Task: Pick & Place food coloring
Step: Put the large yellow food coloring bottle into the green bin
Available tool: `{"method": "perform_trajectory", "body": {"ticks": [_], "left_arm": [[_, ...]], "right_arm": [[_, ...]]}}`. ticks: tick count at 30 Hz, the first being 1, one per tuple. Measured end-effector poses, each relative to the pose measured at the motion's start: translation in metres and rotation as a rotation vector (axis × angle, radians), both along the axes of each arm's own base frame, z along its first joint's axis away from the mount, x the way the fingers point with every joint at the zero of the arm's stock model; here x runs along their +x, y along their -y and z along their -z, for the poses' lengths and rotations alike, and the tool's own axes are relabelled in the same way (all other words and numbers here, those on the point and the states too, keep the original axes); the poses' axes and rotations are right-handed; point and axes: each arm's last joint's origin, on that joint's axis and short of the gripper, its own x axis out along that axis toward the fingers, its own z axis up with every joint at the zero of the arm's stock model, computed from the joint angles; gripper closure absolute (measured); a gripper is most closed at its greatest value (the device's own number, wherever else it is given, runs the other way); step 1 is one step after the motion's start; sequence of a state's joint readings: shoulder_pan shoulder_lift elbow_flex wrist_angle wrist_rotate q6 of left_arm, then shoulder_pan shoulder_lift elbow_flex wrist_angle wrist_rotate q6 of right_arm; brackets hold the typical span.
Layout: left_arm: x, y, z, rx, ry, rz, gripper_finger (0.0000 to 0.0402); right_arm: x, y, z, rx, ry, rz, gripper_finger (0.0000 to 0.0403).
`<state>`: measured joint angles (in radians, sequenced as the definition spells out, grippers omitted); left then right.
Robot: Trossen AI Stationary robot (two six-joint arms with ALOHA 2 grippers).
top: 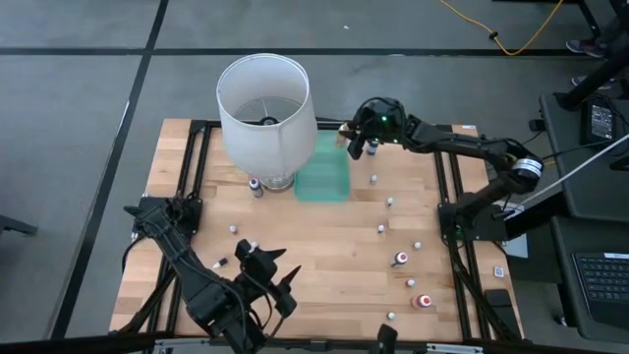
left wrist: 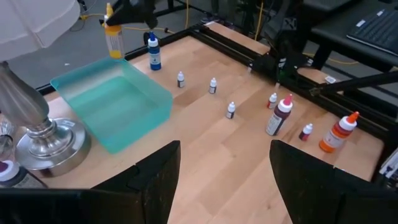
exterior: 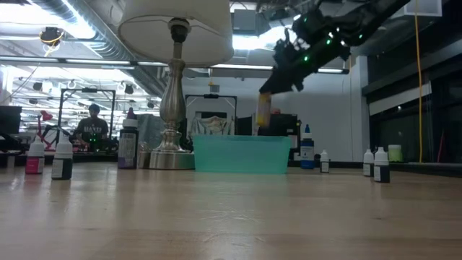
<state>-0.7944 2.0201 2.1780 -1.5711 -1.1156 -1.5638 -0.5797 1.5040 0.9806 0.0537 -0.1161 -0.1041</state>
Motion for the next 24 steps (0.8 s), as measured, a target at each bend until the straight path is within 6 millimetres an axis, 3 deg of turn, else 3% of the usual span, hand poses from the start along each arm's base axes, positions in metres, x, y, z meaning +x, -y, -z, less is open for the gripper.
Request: {"method": "perform_trajectory", "body": {"ticks": [10,18,24], "left_arm": [[0.001,-0.001,0.0,-0.028,0.021,-0.022,0.0162],[0.001,-0.001,0.0,-0.037,0.028,-0.027,0.0162],[0.001,-0.001,0.0,-0.037,0.028,-0.027,0.0162]], "right_arm": [[0.015,0.028,0.04,0.011,-0.068,-0.02,0.0279],[0.031,0.051,0.051,0.015,-0.086,-0.038,0.0279],[0.032,0.054,0.059,0.036,-0.115,-0.033,0.0279]]}}
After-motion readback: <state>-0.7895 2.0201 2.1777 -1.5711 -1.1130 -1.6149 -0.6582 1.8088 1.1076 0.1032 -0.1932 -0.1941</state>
